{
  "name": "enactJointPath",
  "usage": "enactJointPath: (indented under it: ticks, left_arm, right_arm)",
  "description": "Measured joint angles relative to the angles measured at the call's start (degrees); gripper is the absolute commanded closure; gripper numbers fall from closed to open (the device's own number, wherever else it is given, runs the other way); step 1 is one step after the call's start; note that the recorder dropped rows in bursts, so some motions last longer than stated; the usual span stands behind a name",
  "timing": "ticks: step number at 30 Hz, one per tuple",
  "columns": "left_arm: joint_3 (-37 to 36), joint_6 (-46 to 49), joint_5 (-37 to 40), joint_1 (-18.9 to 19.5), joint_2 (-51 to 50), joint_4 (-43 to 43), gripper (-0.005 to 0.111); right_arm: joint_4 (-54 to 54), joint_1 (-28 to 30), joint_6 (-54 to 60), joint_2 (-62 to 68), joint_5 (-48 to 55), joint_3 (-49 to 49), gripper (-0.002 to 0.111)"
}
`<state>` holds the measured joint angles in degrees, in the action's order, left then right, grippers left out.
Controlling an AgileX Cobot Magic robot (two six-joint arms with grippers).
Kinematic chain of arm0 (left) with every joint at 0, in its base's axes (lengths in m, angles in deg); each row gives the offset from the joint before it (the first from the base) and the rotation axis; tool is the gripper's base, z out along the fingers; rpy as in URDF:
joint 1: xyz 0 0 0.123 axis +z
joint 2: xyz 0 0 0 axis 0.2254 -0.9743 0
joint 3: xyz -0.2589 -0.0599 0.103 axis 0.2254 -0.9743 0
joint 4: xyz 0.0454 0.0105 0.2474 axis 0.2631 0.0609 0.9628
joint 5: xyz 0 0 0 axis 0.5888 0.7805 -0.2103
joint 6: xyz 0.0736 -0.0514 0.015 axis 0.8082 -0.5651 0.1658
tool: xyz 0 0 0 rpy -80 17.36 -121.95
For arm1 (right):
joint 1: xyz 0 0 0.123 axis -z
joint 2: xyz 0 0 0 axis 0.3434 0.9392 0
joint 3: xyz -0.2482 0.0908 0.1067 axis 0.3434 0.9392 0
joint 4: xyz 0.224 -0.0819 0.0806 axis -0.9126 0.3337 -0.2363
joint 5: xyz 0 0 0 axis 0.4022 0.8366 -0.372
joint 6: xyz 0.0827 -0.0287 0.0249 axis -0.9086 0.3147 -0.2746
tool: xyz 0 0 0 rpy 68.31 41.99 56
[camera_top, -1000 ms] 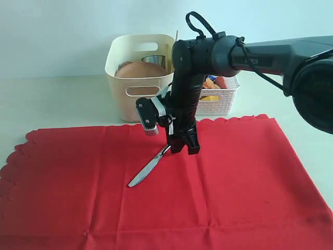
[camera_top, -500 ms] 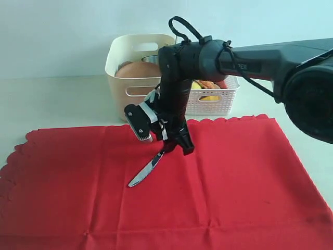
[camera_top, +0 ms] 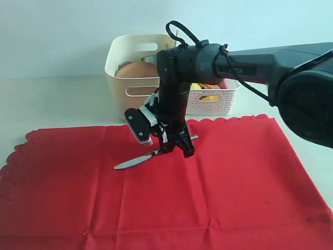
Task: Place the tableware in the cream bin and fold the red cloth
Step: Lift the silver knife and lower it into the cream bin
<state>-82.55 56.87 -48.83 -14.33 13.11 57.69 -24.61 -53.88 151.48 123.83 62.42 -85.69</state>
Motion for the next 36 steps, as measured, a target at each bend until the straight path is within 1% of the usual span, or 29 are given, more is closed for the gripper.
enactJointPath:
  ticks: [8, 12, 23, 27, 31, 36]
  left_arm:
    - [0.00, 0.00, 0.00, 0.00, 0.00, 0.00, 0.013]
    - [0.00, 0.00, 0.00, 0.00, 0.00, 0.00, 0.013]
    - [0.00, 0.00, 0.00, 0.00, 0.00, 0.00, 0.013]
    - [0.00, 0.00, 0.00, 0.00, 0.00, 0.00, 0.013]
    - [0.00, 0.00, 0.00, 0.00, 0.00, 0.00, 0.013]
    - [0.00, 0.00, 0.00, 0.00, 0.00, 0.00, 0.013]
  right_arm:
    - [-0.06, 0.00, -4.94, 0.46, 4.74, -2.18, 0.108]
    - [-3.12, 0.00, -7.19, -0.19, 7.11, -2.28, 0.108]
    - [-16.50, 0.00, -13.23, -10.04, 7.47, -2.28, 0.108]
    - [-23.55, 0.78, -13.84, -13.57, 8.37, -2.28, 0.108]
    - [-32.44, 3.34, -14.05, -16.55, 9.00, -2.28, 0.108]
    - [-41.44, 8.03, -14.05, -18.91, 9.31, -2.28, 0.108]
